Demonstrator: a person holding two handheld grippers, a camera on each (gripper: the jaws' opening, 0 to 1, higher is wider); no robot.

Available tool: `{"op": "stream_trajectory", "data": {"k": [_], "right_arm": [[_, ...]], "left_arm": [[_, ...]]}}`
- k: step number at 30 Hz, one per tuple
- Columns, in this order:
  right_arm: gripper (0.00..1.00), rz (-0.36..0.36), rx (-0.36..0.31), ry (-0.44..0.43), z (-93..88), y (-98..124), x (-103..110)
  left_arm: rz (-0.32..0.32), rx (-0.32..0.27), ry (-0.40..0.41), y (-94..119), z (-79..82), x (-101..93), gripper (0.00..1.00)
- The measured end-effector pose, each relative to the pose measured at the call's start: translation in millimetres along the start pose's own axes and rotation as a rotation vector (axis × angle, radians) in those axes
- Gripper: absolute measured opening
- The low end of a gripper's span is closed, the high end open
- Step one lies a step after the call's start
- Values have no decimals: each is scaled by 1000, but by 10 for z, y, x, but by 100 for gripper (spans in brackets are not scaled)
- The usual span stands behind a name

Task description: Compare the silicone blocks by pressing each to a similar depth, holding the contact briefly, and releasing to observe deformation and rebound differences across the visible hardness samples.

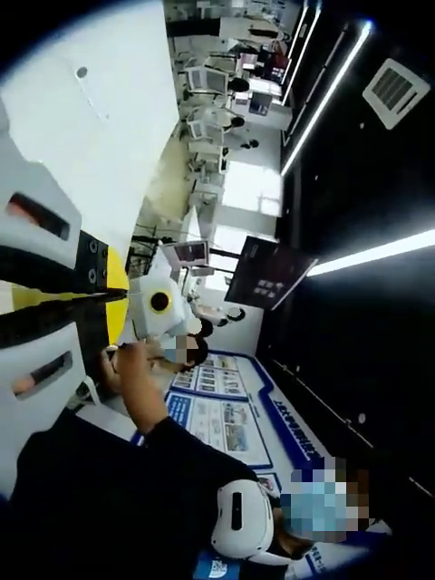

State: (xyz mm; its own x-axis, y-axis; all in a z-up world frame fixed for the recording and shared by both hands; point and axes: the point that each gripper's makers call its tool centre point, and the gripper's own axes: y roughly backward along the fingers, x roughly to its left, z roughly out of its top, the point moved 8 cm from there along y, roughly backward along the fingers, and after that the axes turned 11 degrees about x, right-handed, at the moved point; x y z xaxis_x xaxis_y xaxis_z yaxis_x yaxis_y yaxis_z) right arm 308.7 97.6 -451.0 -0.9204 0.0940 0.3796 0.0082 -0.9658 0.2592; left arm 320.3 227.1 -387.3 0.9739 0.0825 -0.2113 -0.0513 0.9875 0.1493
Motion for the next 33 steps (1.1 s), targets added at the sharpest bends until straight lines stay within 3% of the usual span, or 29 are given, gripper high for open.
{"op": "stream_trajectory", "data": {"k": [8,15,21,33], "right_arm": [[9,-21,-20,46,38,51,17],[8,-23,-11,68,91,106,14],[8,-36,6,53,46,104,4],[11,-25,-7,56,34,90,-29]], "left_arm": [[-14,-17,16,-30,52,46,0],[-13,-14,-22,-57,118,38,0],[12,24,-47,-88,82,47,0],[26,18,-70,-67,70,7,0]]}}
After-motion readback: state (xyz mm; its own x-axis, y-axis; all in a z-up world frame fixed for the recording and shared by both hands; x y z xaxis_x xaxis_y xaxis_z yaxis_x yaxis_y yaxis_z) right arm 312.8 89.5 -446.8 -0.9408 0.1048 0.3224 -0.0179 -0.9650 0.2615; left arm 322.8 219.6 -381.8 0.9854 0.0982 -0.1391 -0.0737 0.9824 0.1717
